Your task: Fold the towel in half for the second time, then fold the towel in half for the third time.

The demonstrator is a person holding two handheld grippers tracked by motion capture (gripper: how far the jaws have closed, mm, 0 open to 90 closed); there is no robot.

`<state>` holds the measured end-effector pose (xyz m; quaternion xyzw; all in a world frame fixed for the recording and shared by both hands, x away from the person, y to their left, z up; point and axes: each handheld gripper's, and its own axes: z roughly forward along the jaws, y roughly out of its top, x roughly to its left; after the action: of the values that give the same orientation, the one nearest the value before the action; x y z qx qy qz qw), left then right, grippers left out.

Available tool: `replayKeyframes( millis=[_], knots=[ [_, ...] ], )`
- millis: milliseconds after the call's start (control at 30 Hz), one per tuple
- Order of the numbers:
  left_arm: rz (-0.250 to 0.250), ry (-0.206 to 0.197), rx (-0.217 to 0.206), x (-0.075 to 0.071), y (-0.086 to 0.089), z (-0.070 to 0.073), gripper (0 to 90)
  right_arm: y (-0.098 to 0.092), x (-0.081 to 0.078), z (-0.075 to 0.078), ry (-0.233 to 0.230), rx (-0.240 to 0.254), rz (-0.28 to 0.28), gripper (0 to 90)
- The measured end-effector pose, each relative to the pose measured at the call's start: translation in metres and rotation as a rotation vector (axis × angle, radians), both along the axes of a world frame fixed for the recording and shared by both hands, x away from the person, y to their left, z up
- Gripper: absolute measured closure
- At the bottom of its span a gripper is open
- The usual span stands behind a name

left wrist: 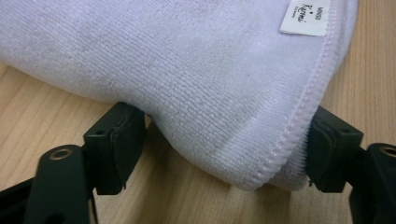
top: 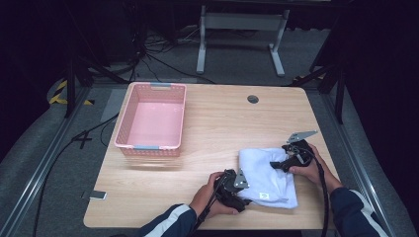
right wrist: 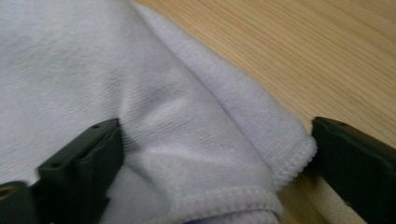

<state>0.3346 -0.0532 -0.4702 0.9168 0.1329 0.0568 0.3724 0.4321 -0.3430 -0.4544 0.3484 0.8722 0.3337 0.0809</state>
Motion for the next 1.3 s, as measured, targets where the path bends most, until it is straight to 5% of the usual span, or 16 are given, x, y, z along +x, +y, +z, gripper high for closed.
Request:
replayKeyframes(
  millis=[367,1300],
  knots=[
    [-0.018,-0.005,-0.011,0.014,-0.001,0.004,60.8,-0.004,-0.008,0.001,0.062,0.129,0.063,56.9],
    [-0.023,-0.029,0.003,0.020,0.010,0.011,69.3,-0.002,-0.019,0.009,-0.004,0.150,0.027,66.4]
  ],
)
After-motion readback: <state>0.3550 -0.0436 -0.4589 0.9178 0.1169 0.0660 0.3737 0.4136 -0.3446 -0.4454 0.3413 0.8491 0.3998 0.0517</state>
